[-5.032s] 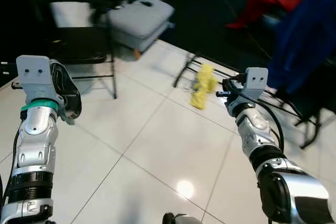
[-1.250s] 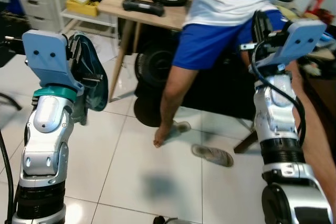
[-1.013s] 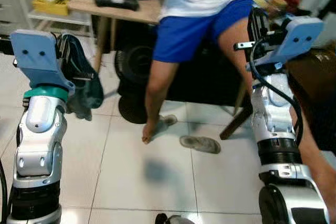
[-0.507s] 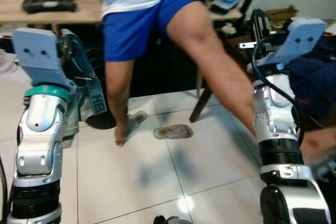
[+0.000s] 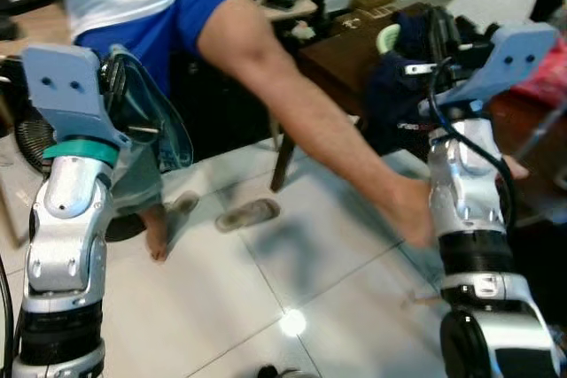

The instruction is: Hang hanger

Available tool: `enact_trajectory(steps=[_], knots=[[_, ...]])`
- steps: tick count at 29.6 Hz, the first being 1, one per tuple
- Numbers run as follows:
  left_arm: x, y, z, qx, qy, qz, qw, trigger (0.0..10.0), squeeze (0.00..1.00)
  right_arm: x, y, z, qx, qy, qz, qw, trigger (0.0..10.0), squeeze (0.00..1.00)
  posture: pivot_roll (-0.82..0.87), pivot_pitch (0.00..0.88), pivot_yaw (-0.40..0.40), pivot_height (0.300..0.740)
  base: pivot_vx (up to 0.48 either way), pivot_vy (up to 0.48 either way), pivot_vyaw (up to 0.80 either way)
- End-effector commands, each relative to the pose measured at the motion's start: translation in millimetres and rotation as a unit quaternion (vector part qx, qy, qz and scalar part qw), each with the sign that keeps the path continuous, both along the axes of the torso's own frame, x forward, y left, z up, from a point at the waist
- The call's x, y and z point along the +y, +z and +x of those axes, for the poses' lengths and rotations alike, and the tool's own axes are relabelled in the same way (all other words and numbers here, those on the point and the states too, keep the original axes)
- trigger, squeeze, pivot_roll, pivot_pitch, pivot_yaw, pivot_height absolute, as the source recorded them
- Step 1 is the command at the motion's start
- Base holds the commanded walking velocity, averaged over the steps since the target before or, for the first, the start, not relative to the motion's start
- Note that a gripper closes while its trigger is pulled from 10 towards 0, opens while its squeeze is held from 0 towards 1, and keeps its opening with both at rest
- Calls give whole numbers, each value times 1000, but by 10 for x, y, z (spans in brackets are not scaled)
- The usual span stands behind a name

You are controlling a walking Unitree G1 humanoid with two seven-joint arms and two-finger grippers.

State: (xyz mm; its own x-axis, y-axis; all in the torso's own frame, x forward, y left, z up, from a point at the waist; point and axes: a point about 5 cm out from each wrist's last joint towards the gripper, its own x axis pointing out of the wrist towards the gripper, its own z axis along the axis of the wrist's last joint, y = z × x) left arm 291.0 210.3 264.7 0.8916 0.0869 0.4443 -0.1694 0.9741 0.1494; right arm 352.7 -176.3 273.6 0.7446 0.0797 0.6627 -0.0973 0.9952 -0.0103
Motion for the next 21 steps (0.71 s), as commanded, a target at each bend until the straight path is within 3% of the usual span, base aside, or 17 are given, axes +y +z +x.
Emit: enact_trajectory(steps=[1, 5, 8, 10, 11, 13, 15, 21], knots=[[-6, -7, -9, 3, 0, 3, 1000, 10000, 0, -4, -33, 6, 8, 0, 6, 1000, 10000, 0, 192, 0, -70, 740, 0, 0, -775], [10, -41, -8, 12, 1, 5, 1000, 10000, 0, 8, -59, 19, 15, 1, 4, 1000, 10000, 0, 192, 0, -69, 740, 0, 0, -775], [13, -300, 31, 78, -13, -5, 997, 10000, 0, 4, -150, 36, 30, -2, -1, 1000, 10000, 0, 183, 0, -64, 740, 0, 0, -775], [-19, -313, 44, 83, -23, 8, 996, 10000, 0, 6, -203, 43, 36, -7, -1, 999, 10000, 0, 179, 0, -26, 740, 0, 0, -775], [-26, -274, 77, 79, -28, 25, 996, 10000, 0, 25, -254, 46, 40, -12, -1, 999, 10000, 0, 167, 0, 20, 740, 0, 0, -775], [-27, -239, 101, 74, -30, 35, 996, 10000, 0, 40, -288, 47, 42, -15, 0, 999, 10000, 0, 167, 0, 20, 740, 0, 0, -775], [19, -116, 187, 63, -32, 51, 996, 10000, 0, 102, -301, 41, 37, -18, 3, 999, 10000, 0, 156, 0, 81, 740, 0, 0, -775], [73, 20, 271, 52, -31, 70, 996, 10000, 0, 151, -275, 38, 26, -22, 9, 999, 10000, 0, 153, 0, 107, 740, 0, 0, -775]])
